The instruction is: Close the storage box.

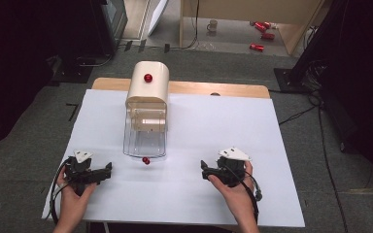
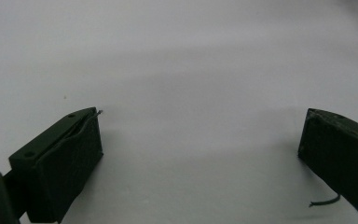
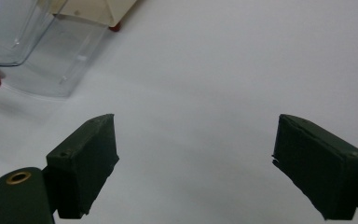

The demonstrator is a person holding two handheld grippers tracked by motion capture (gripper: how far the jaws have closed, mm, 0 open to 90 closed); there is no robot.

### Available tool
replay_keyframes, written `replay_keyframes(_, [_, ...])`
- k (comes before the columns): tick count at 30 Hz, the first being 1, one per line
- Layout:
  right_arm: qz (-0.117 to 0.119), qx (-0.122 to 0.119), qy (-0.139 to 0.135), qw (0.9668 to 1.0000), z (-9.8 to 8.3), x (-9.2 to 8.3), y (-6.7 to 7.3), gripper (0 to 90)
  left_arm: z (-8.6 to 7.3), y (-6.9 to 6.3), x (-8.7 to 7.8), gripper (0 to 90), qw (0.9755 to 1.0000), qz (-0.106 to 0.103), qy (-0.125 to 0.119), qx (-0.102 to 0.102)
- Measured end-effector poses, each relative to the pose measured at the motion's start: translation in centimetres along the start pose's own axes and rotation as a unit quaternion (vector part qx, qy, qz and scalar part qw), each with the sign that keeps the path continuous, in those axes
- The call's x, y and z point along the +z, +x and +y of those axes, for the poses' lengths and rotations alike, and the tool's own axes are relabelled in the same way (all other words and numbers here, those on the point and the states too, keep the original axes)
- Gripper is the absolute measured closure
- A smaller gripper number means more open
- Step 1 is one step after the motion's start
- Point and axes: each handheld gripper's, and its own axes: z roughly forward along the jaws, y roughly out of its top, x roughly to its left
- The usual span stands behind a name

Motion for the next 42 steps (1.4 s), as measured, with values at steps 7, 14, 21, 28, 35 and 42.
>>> replay_keyframes(7, [0.024,-0.019,0.0,0.9995,0.7,0.8,2.4,13.4,0.0,0.0,0.0,0.0,1.0,0.0,0.0,0.0])
replay_keyframes(14, [0.042,-0.029,-0.001,0.9987,1.3,1.5,4.3,13.6,0.0,0.0,0.0,0.0,1.0,0.0,0.0,0.0])
replay_keyframes(21, [0.055,-0.033,-0.003,0.998,1.7,2.0,5.9,13.8,0.0,0.0,0.0,0.0,1.0,0.0,0.0,0.0])
replay_keyframes(28, [0.068,-0.043,-0.006,0.9967,2.1,2.4,7.7,14.2,0.0,0.0,0.0,0.0,1.0,0.0,0.001,0.001])
replay_keyframes(35, [0.075,-0.053,0.001,0.9958,1.9,2.9,9.3,15.6,0.0,0.0,0.0,0.0,1.0,0.0,0.001,0.001])
replay_keyframes(42, [0.07,-0.058,-0.01,0.9958,1.7,3.4,11.0,23.6,0.0,0.0,0.0,0.0,1.0,0.0,0.001,0.001])
